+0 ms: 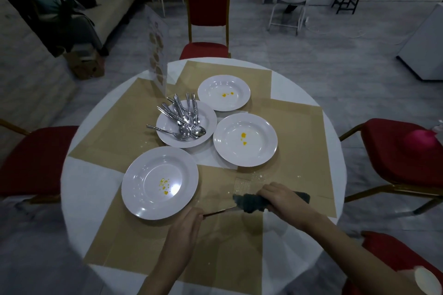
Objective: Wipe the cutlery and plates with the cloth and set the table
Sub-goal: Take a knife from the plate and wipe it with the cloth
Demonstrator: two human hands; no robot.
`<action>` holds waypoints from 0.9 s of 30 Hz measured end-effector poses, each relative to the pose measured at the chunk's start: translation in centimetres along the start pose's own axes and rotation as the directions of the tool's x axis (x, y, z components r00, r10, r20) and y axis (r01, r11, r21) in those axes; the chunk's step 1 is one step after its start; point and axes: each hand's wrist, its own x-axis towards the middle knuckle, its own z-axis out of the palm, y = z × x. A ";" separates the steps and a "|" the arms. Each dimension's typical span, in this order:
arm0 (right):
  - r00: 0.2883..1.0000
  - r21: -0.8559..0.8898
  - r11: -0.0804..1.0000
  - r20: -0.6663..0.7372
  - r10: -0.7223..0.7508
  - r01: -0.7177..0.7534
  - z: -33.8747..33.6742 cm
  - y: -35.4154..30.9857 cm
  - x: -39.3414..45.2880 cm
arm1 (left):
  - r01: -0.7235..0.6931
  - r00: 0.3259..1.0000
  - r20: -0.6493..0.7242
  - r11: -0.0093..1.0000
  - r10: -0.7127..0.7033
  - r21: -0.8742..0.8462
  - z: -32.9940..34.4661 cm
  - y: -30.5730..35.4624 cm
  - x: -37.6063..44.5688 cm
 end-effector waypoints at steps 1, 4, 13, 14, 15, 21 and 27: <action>0.999 0.061 0.998 0.003 0.034 -0.034 0.1 -0.1 0.0 | 0.014 1.000 0.016 1.000 -0.013 -0.010 -0.1 0.0 0.2; 0.944 0.356 0.889 -0.051 0.325 -0.287 0.0 0.3 -0.5 | 0.067 0.996 0.053 0.997 -0.065 -0.034 -0.9 -0.6 0.4; 0.708 0.948 -0.162 0.314 0.633 -0.275 3.2 -6.4 1.7 | 0.317 0.947 0.162 0.899 -0.279 -0.303 2.9 3.7 -0.4; 0.700 0.944 -0.204 0.329 0.634 -0.258 3.4 -7.0 2.1 | 0.335 0.937 0.206 0.891 -0.281 -0.307 3.4 4.2 -0.5; 0.690 0.943 -0.214 0.332 0.644 -0.253 3.6 -7.4 2.4 | 0.352 0.927 0.243 0.884 -0.285 -0.307 3.7 4.6 -0.7; 0.573 0.946 -0.249 0.323 0.753 -0.207 2.1 -5.9 2.9 | 0.375 0.906 0.290 0.903 -0.309 -0.210 3.9 4.5 -2.0; 0.631 0.935 -0.229 0.352 0.691 -0.270 3.3 -8.4 3.6 | 0.353 0.923 0.220 0.920 -0.314 -0.169 3.9 4.4 -0.6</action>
